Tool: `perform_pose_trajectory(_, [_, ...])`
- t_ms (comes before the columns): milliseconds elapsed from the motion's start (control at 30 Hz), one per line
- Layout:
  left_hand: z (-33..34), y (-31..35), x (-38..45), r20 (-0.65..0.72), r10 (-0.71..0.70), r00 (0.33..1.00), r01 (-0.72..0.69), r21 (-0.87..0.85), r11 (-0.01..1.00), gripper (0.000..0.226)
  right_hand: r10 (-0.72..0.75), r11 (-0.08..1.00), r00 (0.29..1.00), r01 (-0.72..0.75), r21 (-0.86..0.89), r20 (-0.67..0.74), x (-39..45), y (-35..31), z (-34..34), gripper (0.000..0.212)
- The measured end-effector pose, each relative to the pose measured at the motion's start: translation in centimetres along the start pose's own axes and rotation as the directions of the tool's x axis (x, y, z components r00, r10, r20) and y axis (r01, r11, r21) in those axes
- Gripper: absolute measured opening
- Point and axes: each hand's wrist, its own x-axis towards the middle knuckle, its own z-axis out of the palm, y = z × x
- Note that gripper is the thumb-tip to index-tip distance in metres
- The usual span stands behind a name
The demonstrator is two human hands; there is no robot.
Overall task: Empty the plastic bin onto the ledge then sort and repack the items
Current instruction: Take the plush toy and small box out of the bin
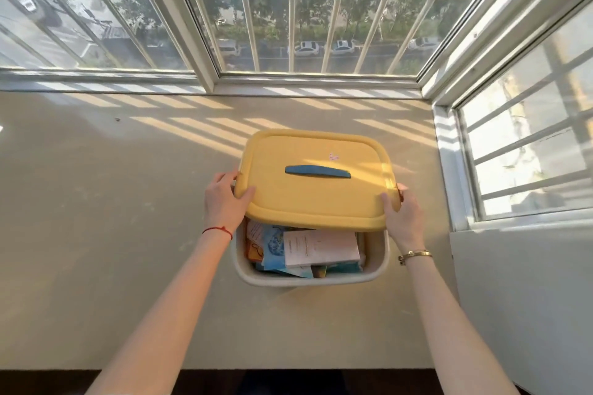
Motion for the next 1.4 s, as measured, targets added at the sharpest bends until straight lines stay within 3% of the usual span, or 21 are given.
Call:
perform_pose_trajectory(200, [-1.2, 1.8, 6.3, -0.087, 0.053, 0.995, -0.062, -0.094, 0.994, 0.058, -0.081, 0.992, 0.996, 0.083, 0.098, -0.024, 6.0, -5.0, -0.5, 0.048])
perform_pose_trajectory(367, [-0.5, 2.0, 12.9, -0.100, 0.102, 0.990, -0.111, -0.080, 0.991, 0.060, -0.143, 0.986, 0.986, 0.133, 0.101, 0.089, 13.1, -7.8, 1.1, 0.052])
perform_pose_trajectory(600, [4.3, -1.7, 18.1, -0.042, 0.115, 0.992, -0.117, -0.053, 0.992, 0.062, -0.195, 0.979, 0.970, 0.202, -0.038, 0.145, 19.2, -6.2, 6.1, 0.060])
perform_pose_trajectory(1000, [7.6, -4.4, 16.7, 0.161, 0.052, 0.986, -0.057, 0.026, 0.998, 0.062, -0.138, 0.974, 0.931, 0.190, -0.125, 0.339, 19.8, -2.1, 8.1, 0.067])
perform_pose_trajectory(1133, [5.8, -3.0, 16.4, 0.077, 0.143, 0.987, -0.146, 0.034, 0.989, 0.052, -0.165, 0.958, 0.941, 0.224, -0.177, 0.296, 18.8, -3.4, 6.4, 0.056])
perform_pose_trajectory(1300, [2.3, 0.0, 12.7, -0.086, 0.324, 0.942, -0.319, 0.072, 0.945, 0.037, -0.382, 0.908, 0.916, 0.397, -0.136, 0.123, 15.0, -4.1, 3.7, 0.038])
perform_pose_trajectory(1400, [0.8, 1.3, 8.3, -0.104, 0.358, 0.928, -0.353, 0.069, 0.933, 0.035, -0.457, 0.871, 0.880, 0.472, -0.136, 0.125, 10.6, -4.3, 2.5, 0.036])
